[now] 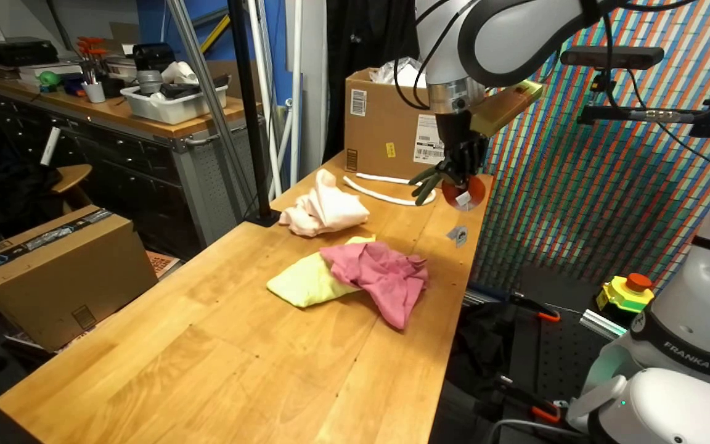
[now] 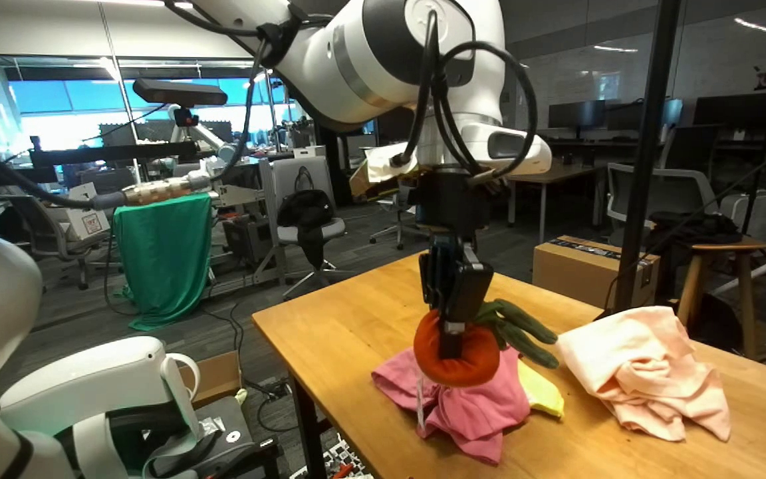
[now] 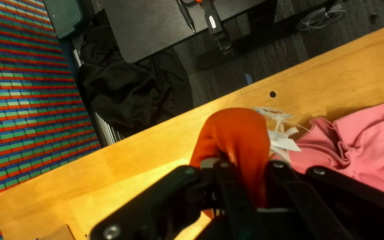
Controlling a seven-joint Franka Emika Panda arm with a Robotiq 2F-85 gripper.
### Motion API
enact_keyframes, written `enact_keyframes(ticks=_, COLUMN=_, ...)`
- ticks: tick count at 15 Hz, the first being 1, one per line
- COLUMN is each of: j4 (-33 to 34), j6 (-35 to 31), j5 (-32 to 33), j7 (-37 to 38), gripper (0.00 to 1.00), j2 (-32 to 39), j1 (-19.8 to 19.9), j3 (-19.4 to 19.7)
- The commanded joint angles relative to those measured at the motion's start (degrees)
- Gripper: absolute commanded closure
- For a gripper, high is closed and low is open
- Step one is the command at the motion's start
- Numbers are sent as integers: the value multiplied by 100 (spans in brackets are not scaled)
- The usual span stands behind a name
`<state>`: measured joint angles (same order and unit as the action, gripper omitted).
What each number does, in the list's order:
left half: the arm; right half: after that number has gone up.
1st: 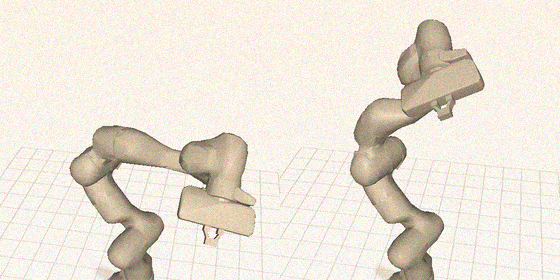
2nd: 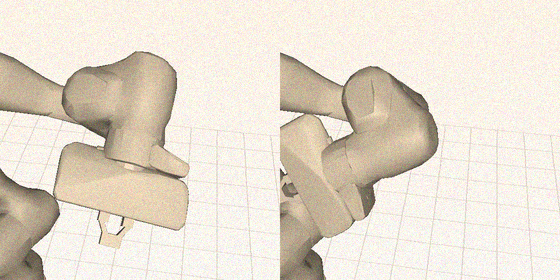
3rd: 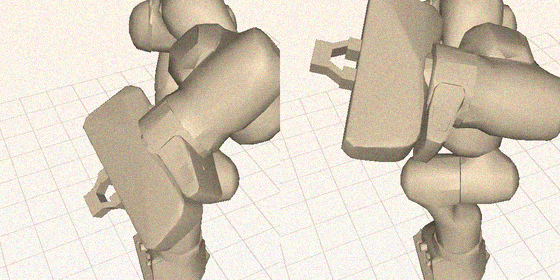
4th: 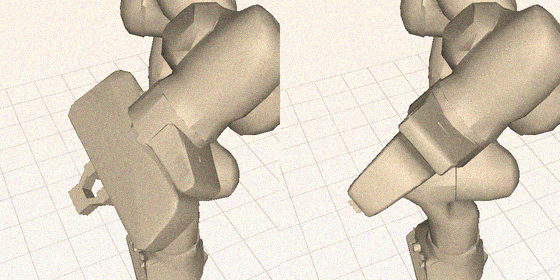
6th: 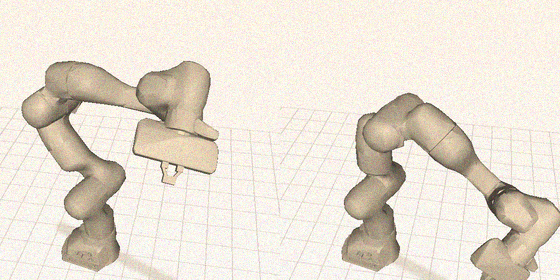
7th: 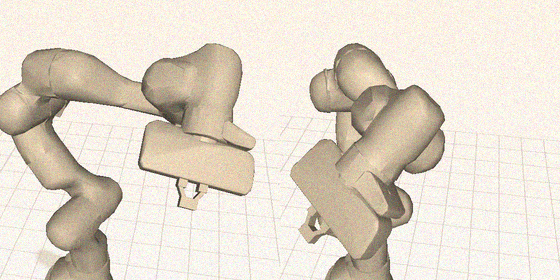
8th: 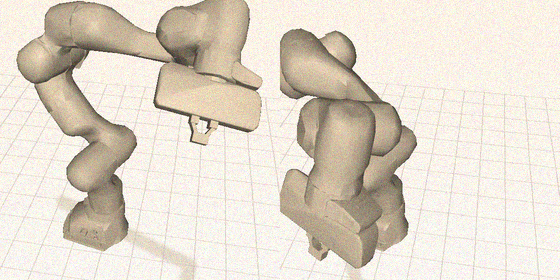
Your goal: Separate the objects on the heap
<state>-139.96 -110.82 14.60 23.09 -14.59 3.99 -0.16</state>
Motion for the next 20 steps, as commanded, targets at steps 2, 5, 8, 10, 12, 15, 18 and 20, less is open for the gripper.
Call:
enact_keyframes(ticks=2, j4=-256, j6=-627, j5=122, j7=-97, gripper=87, j2=101, j1=212, j3=154)
enact_keyframes(ticks=5, j4=-294, j6=-914, j5=99, j7=-187, gripper=87, j2=354, j1=317, j3=267)
enact_keyframes(ticks=8, j4=-301, j6=-1152, j5=84, j7=-298, gripper=87, j2=655, j1=373, j3=371)
enact_keyframes(ticks=10, j4=-274, j6=-1304, j5=96, j7=-322, gripper=87, j2=871, j1=384, j3=420)
enact_keyframes(ticks=12, j4=-271, j6=-1468, j5=70, j7=-389, gripper=87, j2=1064, j1=376, j3=469)
enact_keyframes(ticks=15, j4=-288, j6=-1781, j5=57, j7=-439, gripper=87, j2=1308, j1=359, j3=519)
enact_keyframes(ticks=18, j4=-346, j6=-2114, j5=237, j7=-281, gripper=87, j2=1489, j1=365, j3=571)
enact_keyframes(ticks=20, j4=-365, j6=-2354, j5=465, j7=-113, gripper=87, j2=1587, j1=383, j3=647)
